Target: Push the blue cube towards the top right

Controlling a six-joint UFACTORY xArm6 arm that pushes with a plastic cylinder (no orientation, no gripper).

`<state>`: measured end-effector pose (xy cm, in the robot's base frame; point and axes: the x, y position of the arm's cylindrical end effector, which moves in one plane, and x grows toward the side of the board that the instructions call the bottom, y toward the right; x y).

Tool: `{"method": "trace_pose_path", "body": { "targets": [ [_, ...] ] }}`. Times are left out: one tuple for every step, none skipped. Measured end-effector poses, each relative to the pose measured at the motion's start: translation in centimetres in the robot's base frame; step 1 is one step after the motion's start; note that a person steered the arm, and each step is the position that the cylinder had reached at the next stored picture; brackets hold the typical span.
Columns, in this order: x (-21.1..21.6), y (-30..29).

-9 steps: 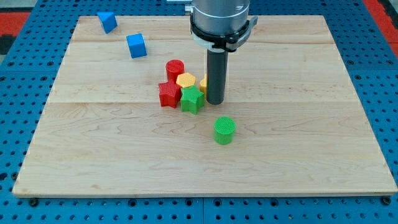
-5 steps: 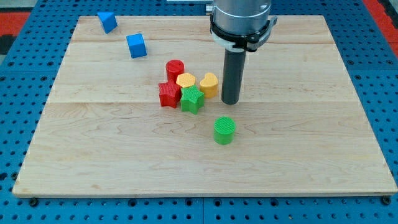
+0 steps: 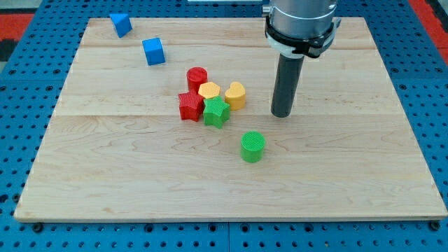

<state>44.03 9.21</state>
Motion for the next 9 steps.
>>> {"method": "trace_pose_path", "body": {
  "targets": [
    [0.0,0.7],
    [0.0,1.3],
    [0.0,2.2],
    [-4.6,5.2],
    [-10.6,6.4],
    [-14.4,2.8],
    [-16.5,-3.2],
    [-16.5,-8.6],
    [-15.2,-8.8]
  ]
}}
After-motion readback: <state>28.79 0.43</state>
